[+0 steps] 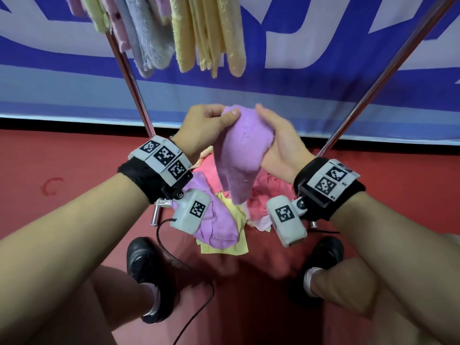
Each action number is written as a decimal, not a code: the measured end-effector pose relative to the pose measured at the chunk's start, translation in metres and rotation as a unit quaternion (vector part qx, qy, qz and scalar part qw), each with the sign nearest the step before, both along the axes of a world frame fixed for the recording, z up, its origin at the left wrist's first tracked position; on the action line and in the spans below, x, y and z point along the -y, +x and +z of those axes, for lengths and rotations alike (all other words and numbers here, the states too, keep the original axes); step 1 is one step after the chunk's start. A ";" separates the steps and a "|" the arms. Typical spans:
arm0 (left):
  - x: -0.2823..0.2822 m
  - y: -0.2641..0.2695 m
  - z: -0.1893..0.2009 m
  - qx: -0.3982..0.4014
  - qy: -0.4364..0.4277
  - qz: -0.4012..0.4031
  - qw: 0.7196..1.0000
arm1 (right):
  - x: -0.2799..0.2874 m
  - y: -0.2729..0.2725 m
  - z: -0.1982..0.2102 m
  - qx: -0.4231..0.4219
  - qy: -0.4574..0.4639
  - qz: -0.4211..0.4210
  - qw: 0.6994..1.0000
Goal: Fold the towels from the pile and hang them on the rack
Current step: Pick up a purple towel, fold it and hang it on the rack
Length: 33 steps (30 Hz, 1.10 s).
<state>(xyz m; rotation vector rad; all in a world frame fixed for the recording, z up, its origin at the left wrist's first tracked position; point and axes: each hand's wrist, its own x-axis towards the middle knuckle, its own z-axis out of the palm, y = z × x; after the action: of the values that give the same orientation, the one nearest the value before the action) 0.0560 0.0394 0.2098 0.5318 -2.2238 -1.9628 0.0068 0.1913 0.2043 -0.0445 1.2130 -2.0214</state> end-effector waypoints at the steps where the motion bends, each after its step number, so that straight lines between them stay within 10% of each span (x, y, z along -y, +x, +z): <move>1: 0.001 -0.001 -0.003 0.005 -0.021 0.000 1.000 | 0.002 0.000 -0.005 -0.014 0.036 -0.003 0.999; 16: -0.001 0.000 -0.018 0.018 -0.002 0.107 0.994 | 0.005 -0.009 -0.004 -0.107 0.087 -0.074 0.988; 33: -0.008 0.001 -0.012 0.025 0.138 0.015 0.990 | 0.001 -0.012 0.007 -0.116 0.062 -0.053 0.990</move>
<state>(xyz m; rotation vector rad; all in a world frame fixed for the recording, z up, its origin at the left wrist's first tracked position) 0.0574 0.0471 0.1977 0.6487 -1.9680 -2.2804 -0.0049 0.1905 0.2108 -0.1616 1.5135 -2.0707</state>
